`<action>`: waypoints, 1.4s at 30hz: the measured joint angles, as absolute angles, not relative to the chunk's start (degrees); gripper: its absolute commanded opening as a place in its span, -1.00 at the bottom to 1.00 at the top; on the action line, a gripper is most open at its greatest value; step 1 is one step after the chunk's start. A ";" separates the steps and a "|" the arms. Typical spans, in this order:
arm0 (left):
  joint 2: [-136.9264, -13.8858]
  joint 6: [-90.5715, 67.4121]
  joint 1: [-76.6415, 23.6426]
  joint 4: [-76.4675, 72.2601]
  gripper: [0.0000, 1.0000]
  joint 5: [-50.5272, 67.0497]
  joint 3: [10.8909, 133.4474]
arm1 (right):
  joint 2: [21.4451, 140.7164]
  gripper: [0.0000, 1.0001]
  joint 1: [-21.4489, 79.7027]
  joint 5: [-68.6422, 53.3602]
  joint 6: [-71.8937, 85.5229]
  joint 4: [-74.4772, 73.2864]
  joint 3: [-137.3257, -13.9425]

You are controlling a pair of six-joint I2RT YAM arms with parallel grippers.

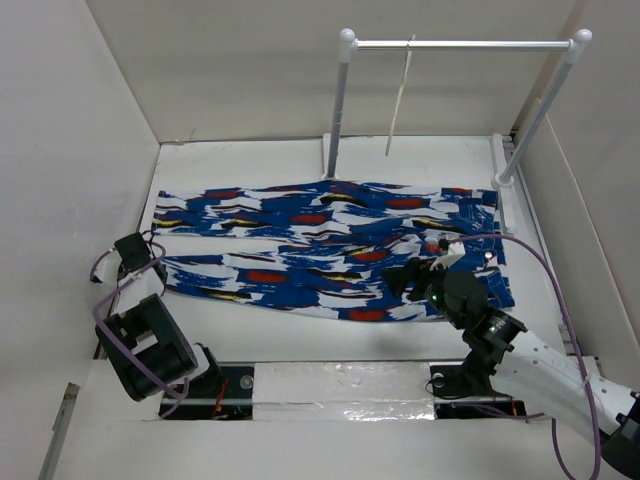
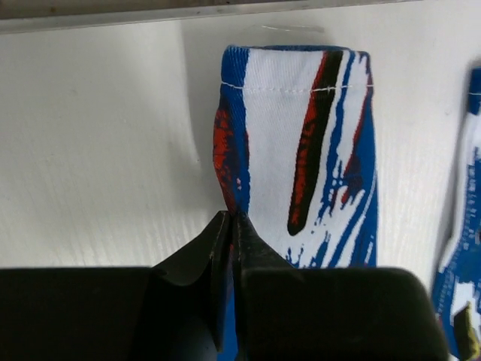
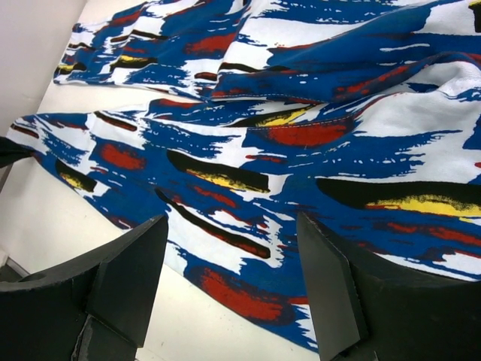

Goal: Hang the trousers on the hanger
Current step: Fold the trousers at the center of the board.

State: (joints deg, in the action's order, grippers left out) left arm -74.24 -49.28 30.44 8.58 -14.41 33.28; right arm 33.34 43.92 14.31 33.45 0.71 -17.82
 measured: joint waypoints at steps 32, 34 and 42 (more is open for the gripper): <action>-23.24 -41.01 19.53 2.13 -1.00 22.04 33.30 | 47.07 0.08 23.49 22.46 43.42 -5.52 -20.95; -23.29 -39.75 18.28 2.24 -1.00 23.92 32.88 | 53.45 0.11 18.00 17.54 43.92 -3.33 -22.06; -23.53 -34.87 13.02 2.33 -1.00 29.95 32.58 | 73.14 0.13 11.97 5.02 47.81 2.09 -27.27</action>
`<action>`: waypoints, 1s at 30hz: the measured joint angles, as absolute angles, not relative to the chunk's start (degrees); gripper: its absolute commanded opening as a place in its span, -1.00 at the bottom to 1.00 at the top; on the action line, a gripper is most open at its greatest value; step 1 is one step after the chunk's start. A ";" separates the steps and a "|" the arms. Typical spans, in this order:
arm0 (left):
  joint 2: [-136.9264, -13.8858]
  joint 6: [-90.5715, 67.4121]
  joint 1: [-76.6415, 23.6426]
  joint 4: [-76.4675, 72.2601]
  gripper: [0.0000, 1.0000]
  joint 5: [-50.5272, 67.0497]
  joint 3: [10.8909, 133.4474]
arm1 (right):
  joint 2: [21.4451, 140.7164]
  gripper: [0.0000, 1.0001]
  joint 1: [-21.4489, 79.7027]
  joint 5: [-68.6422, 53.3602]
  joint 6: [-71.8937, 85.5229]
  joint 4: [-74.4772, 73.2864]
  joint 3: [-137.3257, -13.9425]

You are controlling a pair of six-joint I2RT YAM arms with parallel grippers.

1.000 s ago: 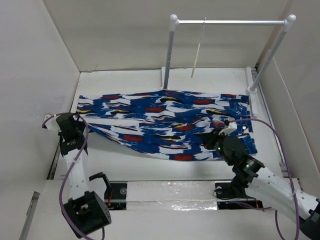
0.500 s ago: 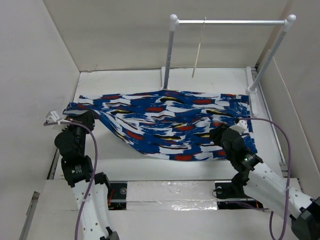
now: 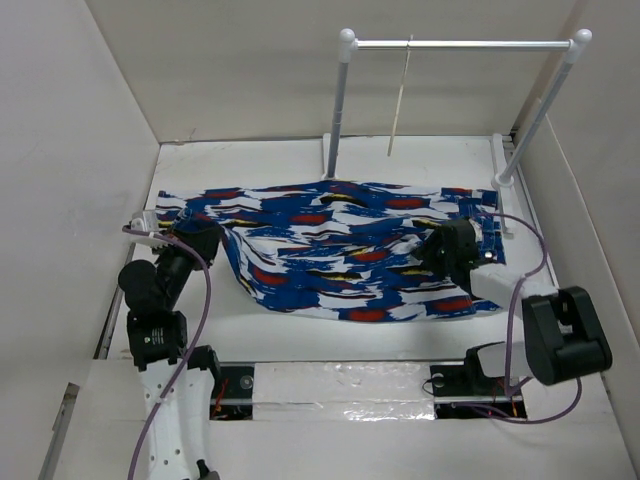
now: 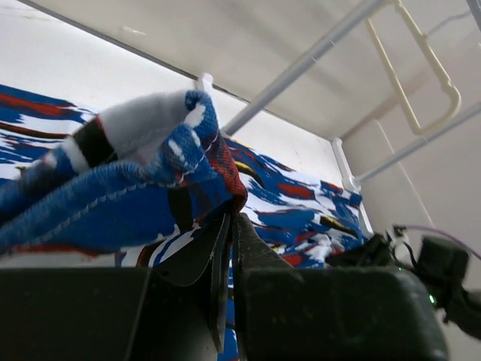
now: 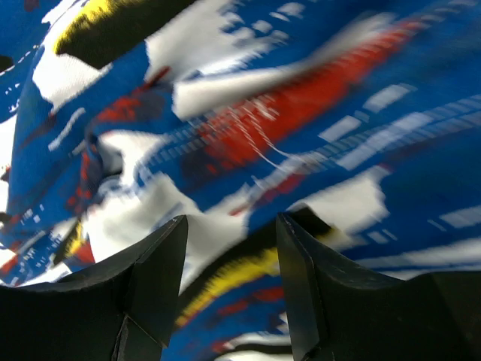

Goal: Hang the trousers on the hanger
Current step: Fold the trousers at the center of the board.

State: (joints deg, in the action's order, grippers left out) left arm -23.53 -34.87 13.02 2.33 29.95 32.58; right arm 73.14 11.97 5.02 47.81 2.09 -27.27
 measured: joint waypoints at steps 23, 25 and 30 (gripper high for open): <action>-23.94 -33.34 8.67 2.63 -1.00 32.34 32.58 | 67.37 0.08 -0.47 2.92 45.23 -2.50 -41.19; -24.08 -33.43 8.27 2.59 -1.00 32.25 32.58 | 58.85 -0.47 -2.46 6.24 45.50 -4.80 -37.06; -24.03 -33.39 6.26 3.22 -1.00 30.68 32.80 | 47.79 -1.00 -12.36 12.51 48.01 -12.58 -27.22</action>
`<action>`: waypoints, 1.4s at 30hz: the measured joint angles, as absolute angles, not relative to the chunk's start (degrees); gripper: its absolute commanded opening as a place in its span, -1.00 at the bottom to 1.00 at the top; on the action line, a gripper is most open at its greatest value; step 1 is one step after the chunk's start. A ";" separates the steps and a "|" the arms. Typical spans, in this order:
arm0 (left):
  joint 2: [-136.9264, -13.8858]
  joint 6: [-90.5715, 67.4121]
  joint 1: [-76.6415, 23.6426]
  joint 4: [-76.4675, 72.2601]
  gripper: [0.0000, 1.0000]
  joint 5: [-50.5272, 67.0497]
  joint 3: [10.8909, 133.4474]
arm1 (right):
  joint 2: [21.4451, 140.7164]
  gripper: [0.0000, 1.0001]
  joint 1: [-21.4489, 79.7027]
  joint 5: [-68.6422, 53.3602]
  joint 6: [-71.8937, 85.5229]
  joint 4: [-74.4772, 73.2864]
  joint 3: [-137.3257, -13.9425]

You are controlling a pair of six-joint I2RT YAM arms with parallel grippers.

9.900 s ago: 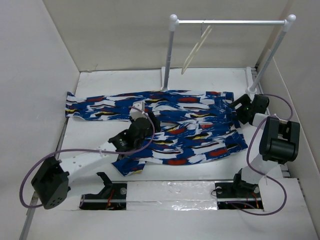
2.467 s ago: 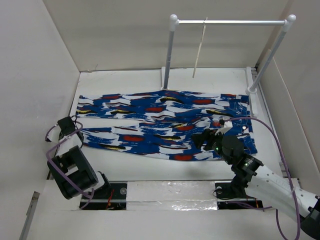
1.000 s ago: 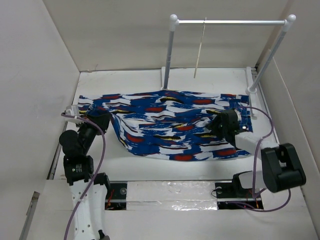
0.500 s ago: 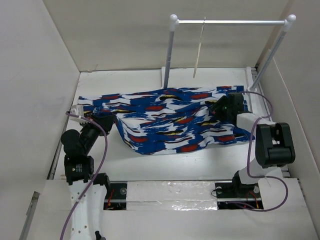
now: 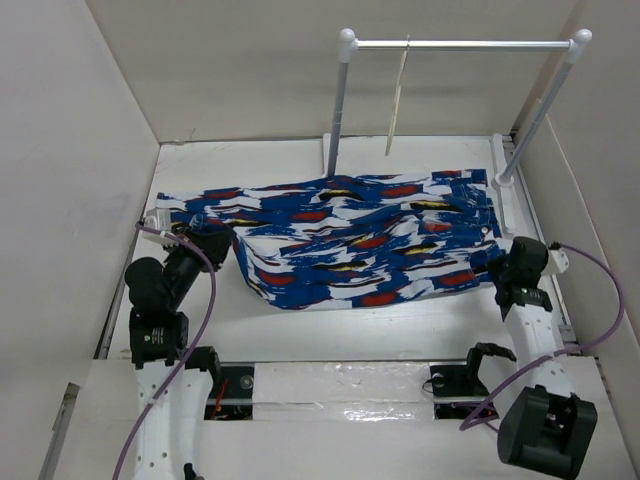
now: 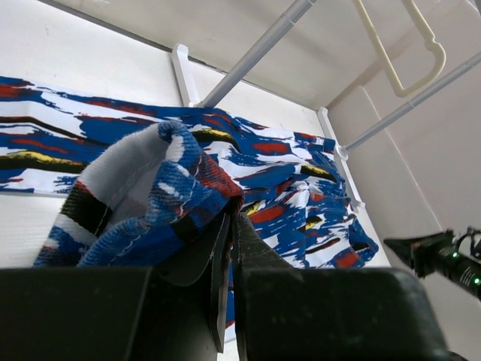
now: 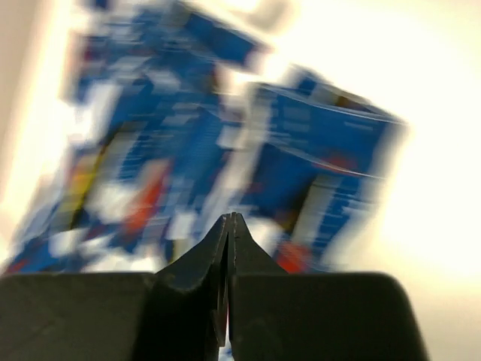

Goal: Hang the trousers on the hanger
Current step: Fold the trousers at the center of the board.

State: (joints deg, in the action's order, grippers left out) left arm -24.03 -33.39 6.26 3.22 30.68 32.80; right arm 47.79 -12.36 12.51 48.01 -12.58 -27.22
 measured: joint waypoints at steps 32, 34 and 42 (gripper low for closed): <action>-24.51 -28.64 1.58 19.20 -1.00 -10.81 53.08 | 48.38 -0.92 -22.59 20.29 45.82 -34.54 -49.17; -24.16 -28.38 1.58 19.00 -1.00 -13.02 53.54 | 45.76 -0.90 -22.59 21.71 45.23 -37.47 -51.72; -22.59 -28.10 1.58 19.20 -1.00 -17.61 52.90 | 41.36 -0.87 -22.59 25.28 41.78 -48.95 -54.04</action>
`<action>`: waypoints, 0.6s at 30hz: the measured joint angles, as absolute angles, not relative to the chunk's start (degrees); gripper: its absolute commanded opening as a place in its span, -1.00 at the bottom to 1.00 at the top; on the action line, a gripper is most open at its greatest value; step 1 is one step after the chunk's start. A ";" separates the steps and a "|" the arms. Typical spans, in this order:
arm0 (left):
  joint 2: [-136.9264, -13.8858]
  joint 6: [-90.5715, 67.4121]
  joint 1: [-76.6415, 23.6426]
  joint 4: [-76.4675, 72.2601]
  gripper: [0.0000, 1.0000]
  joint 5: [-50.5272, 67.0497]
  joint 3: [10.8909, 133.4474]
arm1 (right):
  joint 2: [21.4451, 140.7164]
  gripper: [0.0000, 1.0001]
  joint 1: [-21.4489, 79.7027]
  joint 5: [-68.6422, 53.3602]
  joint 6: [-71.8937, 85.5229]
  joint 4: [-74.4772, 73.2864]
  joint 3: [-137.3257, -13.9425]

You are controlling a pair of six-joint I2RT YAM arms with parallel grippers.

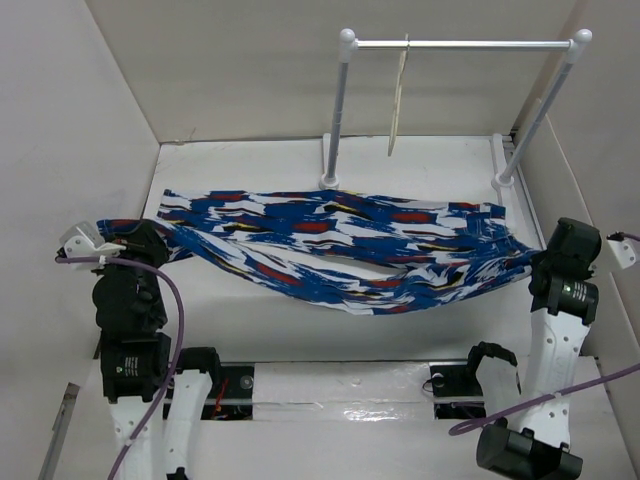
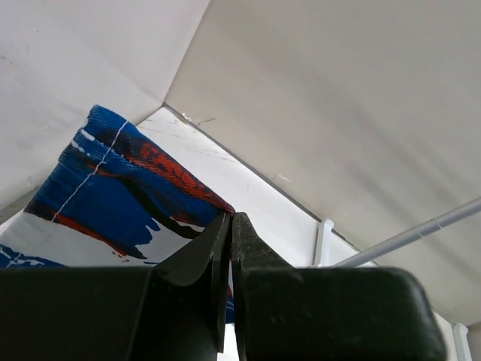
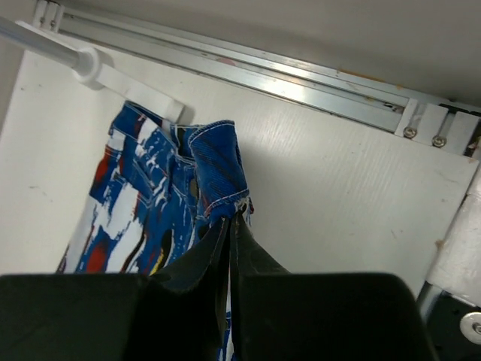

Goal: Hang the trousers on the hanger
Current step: Fold the trousers at the center of the board.

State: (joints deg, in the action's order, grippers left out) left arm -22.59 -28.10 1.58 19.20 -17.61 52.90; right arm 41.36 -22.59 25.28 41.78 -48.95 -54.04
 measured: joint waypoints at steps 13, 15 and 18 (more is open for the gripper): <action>-41.78 -29.02 4.34 17.28 -0.93 -15.68 48.82 | 59.42 -0.86 -22.48 23.99 36.71 -45.19 -56.51; -48.62 -29.67 5.02 16.86 -0.95 -15.66 48.99 | 62.19 -0.86 -22.33 24.08 35.73 -44.18 -57.25; -59.64 -31.29 5.15 18.50 -0.98 -17.89 51.11 | 65.65 -0.87 -21.30 24.32 35.20 -43.09 -59.61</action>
